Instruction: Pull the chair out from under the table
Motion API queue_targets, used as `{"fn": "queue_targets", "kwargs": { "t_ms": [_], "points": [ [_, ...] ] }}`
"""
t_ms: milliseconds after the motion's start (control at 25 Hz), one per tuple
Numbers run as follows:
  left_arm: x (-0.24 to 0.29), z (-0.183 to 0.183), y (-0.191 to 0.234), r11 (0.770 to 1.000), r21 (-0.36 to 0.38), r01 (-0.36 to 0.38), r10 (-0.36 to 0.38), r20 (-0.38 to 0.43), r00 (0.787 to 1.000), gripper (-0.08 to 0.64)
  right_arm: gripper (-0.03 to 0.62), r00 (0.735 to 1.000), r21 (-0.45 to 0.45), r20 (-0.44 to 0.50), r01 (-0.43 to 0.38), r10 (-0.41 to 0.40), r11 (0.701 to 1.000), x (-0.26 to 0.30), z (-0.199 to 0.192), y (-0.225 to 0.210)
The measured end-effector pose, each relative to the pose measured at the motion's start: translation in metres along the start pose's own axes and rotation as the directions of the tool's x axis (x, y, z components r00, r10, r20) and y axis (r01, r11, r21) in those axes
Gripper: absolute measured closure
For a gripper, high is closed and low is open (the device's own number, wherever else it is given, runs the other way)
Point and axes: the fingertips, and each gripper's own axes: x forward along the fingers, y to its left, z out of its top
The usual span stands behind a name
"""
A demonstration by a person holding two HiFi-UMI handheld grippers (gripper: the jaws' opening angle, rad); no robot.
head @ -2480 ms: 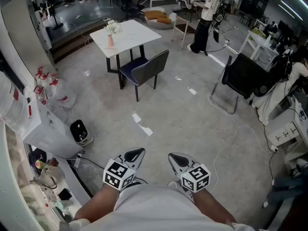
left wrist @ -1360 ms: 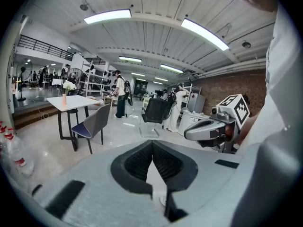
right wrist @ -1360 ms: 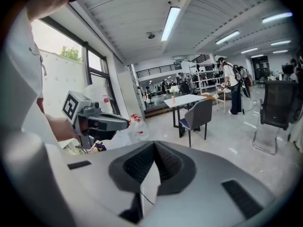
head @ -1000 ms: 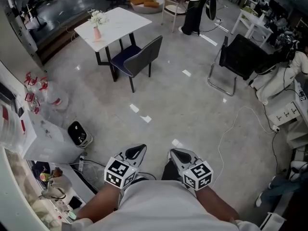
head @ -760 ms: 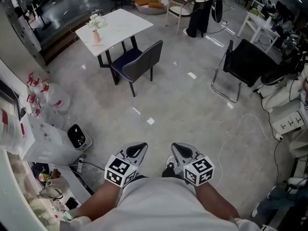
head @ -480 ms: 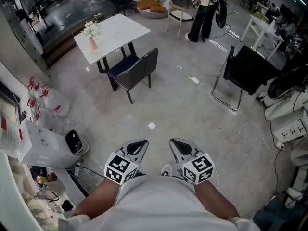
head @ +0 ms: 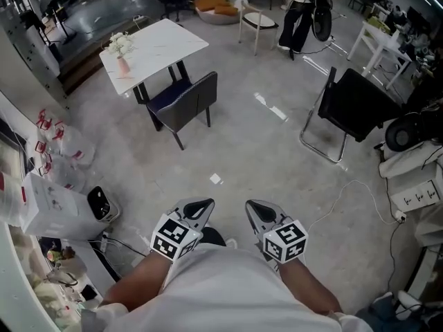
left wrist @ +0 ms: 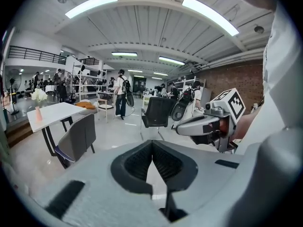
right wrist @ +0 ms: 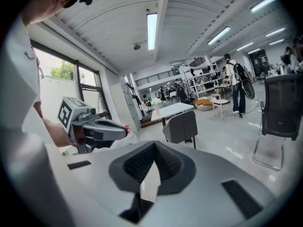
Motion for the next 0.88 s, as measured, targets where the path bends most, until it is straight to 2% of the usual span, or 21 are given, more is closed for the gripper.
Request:
{"fn": "queue_targets", "kwargs": {
  "t_ms": [200, 480, 680, 880],
  "points": [
    [0.022, 0.008, 0.006, 0.999, -0.046, 0.007, -0.007, 0.008, 1.0, 0.558, 0.586, 1.0, 0.008, -0.026, 0.011, -0.01, 1.0, 0.006, -0.005, -0.02],
    [0.072, 0.044, 0.021, 0.998, 0.026, 0.055, -0.056, 0.043, 0.997, 0.558, 0.586, 0.999, 0.023, -0.03, 0.042, -0.041, 0.999, 0.028, 0.005, -0.063],
    [0.102, 0.053, 0.065, 0.999, -0.032, 0.017, -0.016, 0.042, 0.999, 0.558, 0.586, 0.996, 0.003, -0.081, 0.032, -0.032, 0.999, 0.059, 0.02, -0.098],
    [0.127, 0.071, 0.139, 0.995, -0.082, -0.048, 0.051, 0.038, 0.998, 0.558, 0.586, 0.991, -0.051, -0.132, 0.001, -0.008, 0.999, 0.118, 0.056, -0.137]
  ]
}}
